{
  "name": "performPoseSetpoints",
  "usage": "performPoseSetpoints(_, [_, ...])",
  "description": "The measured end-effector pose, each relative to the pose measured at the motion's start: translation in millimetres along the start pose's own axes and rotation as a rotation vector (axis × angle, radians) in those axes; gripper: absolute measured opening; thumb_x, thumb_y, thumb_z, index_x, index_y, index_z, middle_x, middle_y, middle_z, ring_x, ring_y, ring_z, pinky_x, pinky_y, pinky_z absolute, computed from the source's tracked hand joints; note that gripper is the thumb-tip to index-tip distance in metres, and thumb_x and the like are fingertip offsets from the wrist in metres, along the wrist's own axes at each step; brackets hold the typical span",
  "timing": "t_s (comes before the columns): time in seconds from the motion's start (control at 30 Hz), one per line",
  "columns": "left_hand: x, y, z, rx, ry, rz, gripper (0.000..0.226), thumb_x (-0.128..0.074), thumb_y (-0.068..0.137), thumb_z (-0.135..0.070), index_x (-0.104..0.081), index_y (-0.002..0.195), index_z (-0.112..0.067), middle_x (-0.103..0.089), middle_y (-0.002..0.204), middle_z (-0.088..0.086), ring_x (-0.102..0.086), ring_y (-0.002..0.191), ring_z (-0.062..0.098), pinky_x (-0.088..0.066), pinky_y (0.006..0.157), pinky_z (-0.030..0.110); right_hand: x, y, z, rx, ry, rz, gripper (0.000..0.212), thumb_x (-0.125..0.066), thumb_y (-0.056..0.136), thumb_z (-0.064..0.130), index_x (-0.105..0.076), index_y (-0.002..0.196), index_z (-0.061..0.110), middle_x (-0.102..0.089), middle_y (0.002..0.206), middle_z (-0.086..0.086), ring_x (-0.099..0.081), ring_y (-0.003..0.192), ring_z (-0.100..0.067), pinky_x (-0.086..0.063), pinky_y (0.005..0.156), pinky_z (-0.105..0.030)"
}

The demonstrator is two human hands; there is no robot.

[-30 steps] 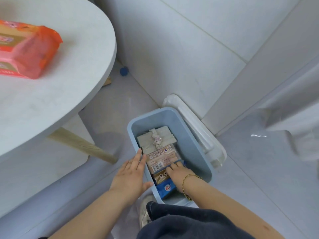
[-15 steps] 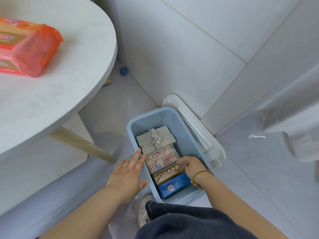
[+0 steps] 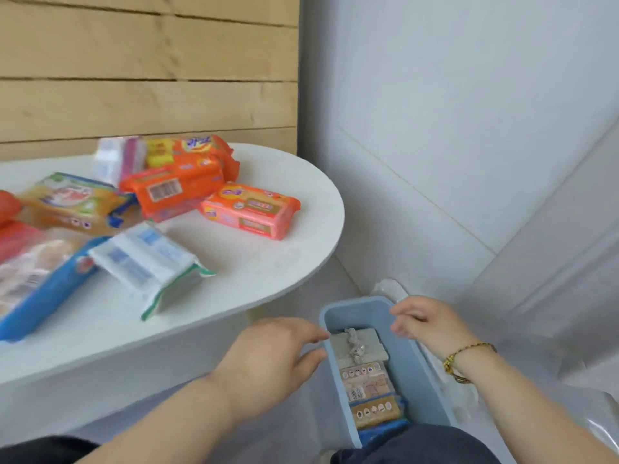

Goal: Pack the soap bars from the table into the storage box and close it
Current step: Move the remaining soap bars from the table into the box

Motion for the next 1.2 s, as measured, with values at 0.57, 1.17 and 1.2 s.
performPoseSetpoints(0.57, [98.8, -119.9, 108.0, 0.384, 0.081, -0.574, 0.061, -0.022, 0.091, -0.056, -0.049, 0.126, -0.013, -0.063, 0.123, 0.015, -0.041, 0.115, 0.019, -0.022, 0.103, 0.026, -88.2, 12.8, 234.0, 0.375, -0.402, -0.087, 0.025, -0.06, 0.086, 0.018, -0.061, 0.111, 0.013, -0.052, 0.128, -0.01, -0.051, 0.118, -0.025, -0.041, 0.094, -0.028])
performPoseSetpoints(1.17, [68.9, -87.1, 111.9, 0.338, 0.318, -0.511, 0.057, -0.002, 0.091, -0.059, -0.044, 0.118, -0.033, -0.068, 0.119, -0.002, -0.038, 0.118, 0.015, -0.026, 0.093, 0.036, -107.1, 59.5, 260.7, -0.106, -0.892, 0.304, 0.071, -0.062, 0.076, 0.055, -0.044, 0.131, 0.013, -0.054, 0.133, -0.01, -0.056, 0.107, -0.029, -0.041, 0.087, -0.034])
performPoseSetpoints(1.2, [68.6, -86.8, 111.9, 0.342, 0.326, -0.508, 0.057, -0.002, 0.091, -0.059, -0.045, 0.118, -0.033, -0.068, 0.118, -0.002, -0.038, 0.117, 0.015, -0.025, 0.093, 0.037, -108.0, 59.6, 259.0, -0.119, -0.882, 0.308, 0.072, -0.061, 0.076, 0.057, -0.045, 0.131, 0.013, -0.054, 0.133, -0.01, -0.056, 0.11, -0.029, -0.041, 0.087, -0.035])
Point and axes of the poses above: each hand's wrist, its own y-axis towards the middle knuckle, its own x-axis out of the back of the hand, z = x × y, the point moved 3 cm from there along y, towards the middle knuckle
